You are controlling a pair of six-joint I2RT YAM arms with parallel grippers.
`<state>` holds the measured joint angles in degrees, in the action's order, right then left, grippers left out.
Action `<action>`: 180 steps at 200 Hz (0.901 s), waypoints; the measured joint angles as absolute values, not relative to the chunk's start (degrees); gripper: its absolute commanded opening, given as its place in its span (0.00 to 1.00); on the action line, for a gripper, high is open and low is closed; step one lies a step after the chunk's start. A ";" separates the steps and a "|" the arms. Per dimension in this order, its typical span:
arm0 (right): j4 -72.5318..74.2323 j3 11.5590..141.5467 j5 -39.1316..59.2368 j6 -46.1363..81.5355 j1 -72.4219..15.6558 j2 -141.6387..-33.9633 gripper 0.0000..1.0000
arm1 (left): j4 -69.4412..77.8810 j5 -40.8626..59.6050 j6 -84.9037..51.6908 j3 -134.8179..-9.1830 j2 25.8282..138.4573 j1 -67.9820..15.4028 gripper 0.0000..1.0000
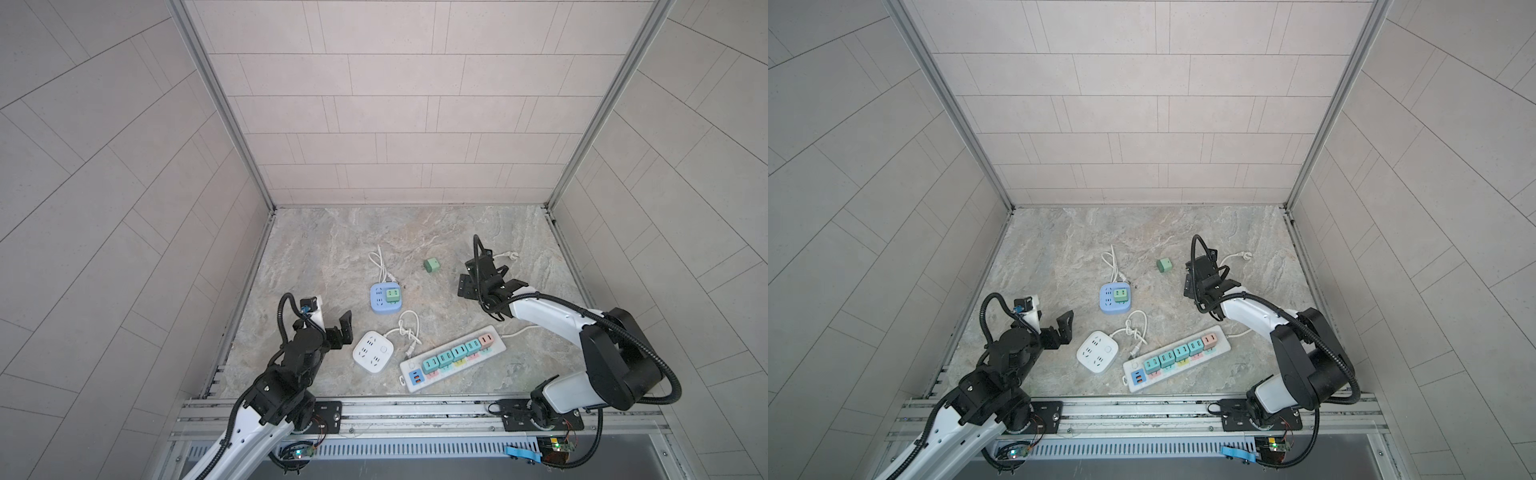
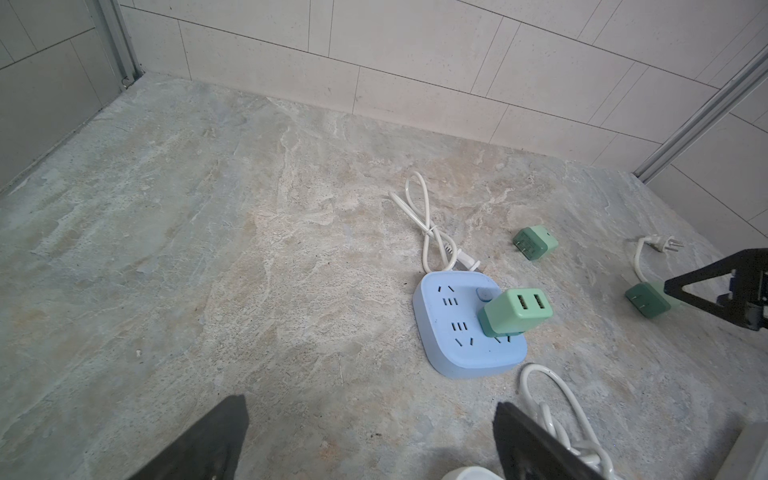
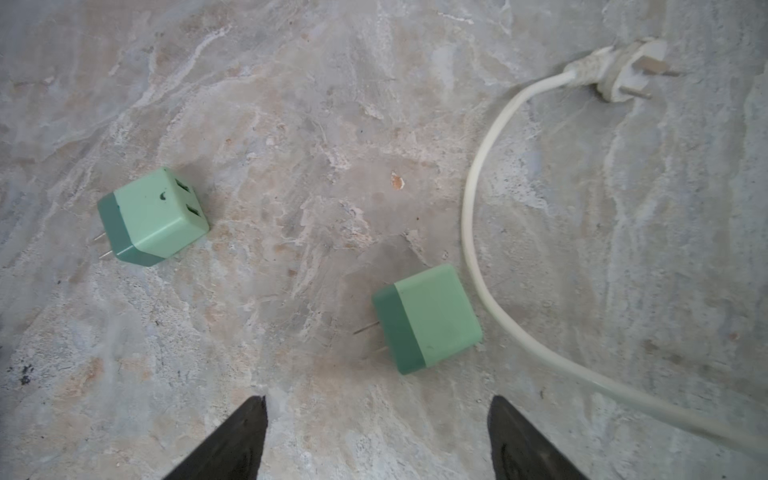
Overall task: Insert the plug
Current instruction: 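Lower the open right gripper over a loose green adapter beside the white cord, then close the right gripper on the green adapter and lift it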
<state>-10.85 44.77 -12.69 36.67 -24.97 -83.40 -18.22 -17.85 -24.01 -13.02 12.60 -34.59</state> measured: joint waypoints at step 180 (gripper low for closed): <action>-10.72 56.73 -7.31 37.34 -21.32 -101.12 0.79 | -18.24 -16.99 -24.01 -13.02 12.05 -34.59 1.00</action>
<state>-10.72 56.73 -7.31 37.34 -21.32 -101.12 -18.24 -16.99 -24.01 -13.02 12.05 -34.59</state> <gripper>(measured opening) 0.811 0.999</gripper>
